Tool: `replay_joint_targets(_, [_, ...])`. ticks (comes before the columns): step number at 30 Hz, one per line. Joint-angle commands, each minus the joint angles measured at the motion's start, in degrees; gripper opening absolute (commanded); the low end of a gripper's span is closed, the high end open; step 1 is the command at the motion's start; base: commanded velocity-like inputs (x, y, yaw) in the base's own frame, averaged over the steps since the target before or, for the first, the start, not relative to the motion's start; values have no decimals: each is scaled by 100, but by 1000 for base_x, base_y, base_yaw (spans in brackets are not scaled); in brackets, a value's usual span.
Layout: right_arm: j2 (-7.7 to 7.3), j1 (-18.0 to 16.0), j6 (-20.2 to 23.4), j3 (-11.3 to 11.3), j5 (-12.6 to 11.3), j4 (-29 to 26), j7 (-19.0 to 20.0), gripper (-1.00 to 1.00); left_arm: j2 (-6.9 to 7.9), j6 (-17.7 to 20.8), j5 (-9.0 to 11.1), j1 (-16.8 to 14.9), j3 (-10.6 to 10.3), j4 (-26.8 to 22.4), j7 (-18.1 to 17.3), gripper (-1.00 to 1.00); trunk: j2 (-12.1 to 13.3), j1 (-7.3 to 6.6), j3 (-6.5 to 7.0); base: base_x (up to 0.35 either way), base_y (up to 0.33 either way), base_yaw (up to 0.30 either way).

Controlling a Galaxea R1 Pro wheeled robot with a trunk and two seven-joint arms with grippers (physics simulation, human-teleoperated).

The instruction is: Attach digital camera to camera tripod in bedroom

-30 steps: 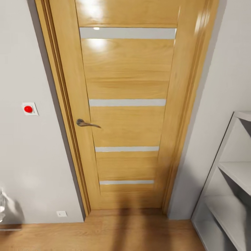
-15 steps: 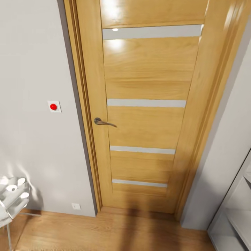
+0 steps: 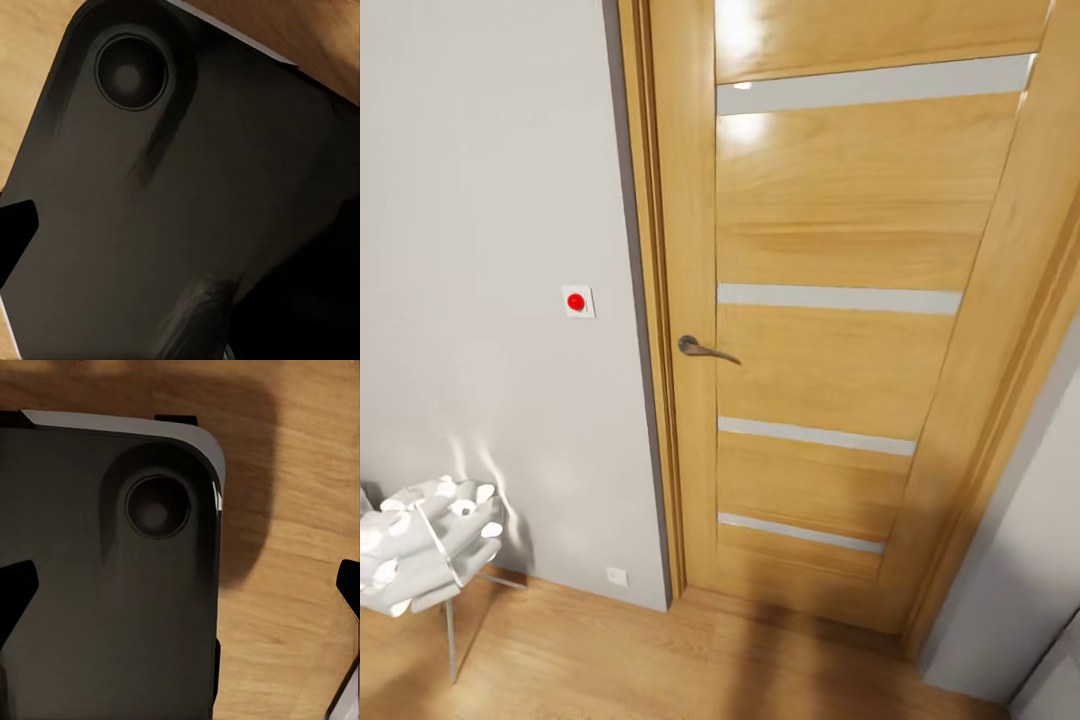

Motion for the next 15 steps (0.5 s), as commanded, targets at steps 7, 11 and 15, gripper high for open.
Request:
replay_joint_targets(7, [2,-3,-16,11,11,-2,-9,100,-5,-3,-5,3,-21,-17,-1,100,-2,0,-4,91,-60,278])
replay_joint_targets(11, [6,1,-16,14,14,-3,-7,100,-5,-3,-20,3,-34,-18,-2,100,-2,0,-4,206,-151,278])
replay_joint_targets(15, [7,-1,-16,15,16,-3,-6,100,-6,-3,-25,3,-37,-19,-2,100,-2,0,-4,228,-171,278])
